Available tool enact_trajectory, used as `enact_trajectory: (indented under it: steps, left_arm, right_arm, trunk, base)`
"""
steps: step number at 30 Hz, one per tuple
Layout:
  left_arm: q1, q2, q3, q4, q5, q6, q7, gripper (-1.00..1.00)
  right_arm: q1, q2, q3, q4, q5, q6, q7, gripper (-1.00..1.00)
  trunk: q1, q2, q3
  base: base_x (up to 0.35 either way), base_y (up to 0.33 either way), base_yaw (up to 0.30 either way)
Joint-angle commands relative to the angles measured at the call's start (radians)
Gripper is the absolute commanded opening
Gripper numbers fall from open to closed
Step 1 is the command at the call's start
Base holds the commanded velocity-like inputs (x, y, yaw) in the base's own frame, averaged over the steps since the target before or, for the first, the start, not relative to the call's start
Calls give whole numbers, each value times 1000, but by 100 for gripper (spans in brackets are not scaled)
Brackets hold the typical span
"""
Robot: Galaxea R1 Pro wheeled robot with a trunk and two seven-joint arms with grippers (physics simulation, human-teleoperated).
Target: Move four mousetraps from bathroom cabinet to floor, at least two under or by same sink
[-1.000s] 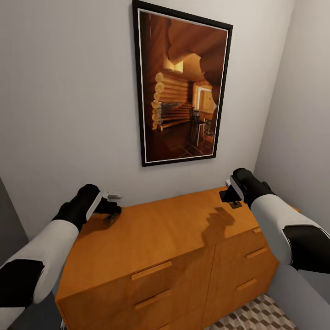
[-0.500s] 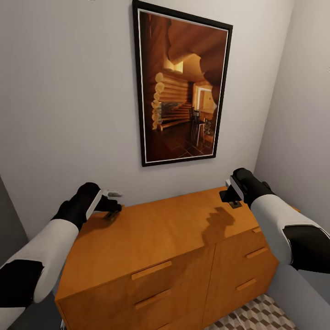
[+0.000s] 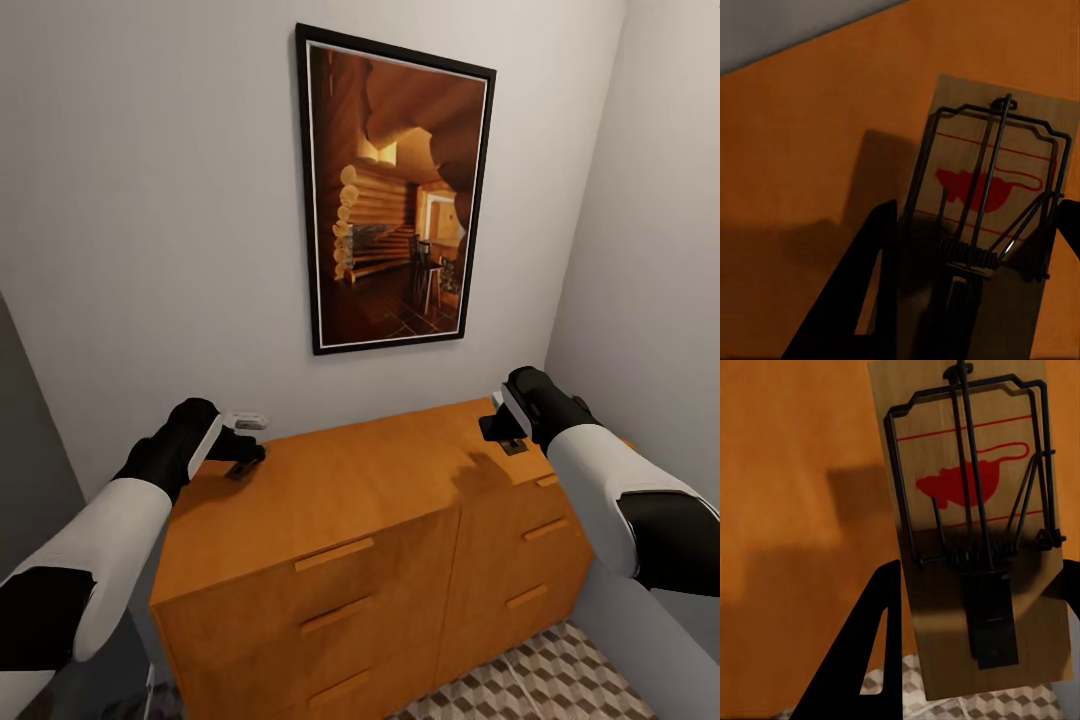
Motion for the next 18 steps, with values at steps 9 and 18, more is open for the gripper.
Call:
enact_trajectory:
  steps: [9, 18]
  left_arm:
    - [-1, 1, -5, -1, 2, 3, 0, -100]
    - [-1, 1, -5, -1, 2, 3, 0, -100]
  right_arm:
    - [-1, -1, 7, -1, 8, 4, 11, -100]
    - [-1, -1, 7, -1, 8, 4, 11, -100]
  trunk:
    - [0, -1, -1]
    - [0, -1, -1]
  base:
    - [-9, 0, 0]
    - [0, 0, 0]
